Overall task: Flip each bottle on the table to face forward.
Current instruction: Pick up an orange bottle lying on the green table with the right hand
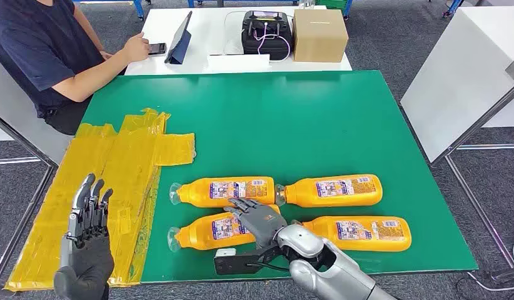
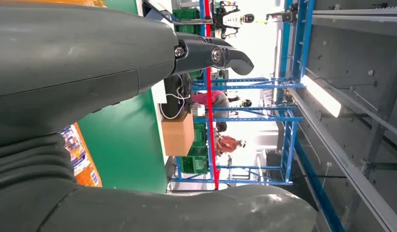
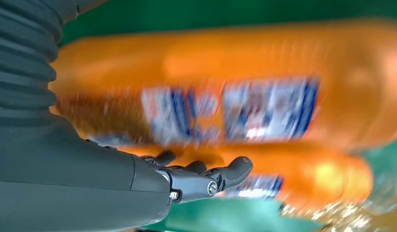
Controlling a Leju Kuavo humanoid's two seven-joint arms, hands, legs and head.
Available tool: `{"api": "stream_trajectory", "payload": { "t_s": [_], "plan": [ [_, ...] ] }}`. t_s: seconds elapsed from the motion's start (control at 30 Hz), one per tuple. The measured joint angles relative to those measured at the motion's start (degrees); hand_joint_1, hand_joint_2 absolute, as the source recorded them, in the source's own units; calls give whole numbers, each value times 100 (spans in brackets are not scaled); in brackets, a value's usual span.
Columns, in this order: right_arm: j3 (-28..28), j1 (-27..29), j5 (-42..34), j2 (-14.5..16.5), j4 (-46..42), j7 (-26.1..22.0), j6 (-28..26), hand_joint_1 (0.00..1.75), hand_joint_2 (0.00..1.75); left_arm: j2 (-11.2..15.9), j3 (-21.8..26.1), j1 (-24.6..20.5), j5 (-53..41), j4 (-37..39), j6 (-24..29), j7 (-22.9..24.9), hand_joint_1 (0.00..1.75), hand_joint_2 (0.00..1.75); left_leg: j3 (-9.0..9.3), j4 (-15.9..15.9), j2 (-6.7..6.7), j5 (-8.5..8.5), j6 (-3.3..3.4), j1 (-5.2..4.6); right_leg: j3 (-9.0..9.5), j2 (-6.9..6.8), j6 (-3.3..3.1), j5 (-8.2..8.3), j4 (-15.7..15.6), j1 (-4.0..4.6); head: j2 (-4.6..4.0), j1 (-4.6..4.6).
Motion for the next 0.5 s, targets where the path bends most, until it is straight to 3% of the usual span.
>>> {"api": "stream_trajectory", "payload": {
  "t_s": [0.5],
  "plan": [
    [970,-628,99,-48,383,7,563,0,175,11,2,-59,55,4,99,51,0,0,7,0,2,0,0,0,2,1,0,0,0,-1,0,0]
  ]
}}
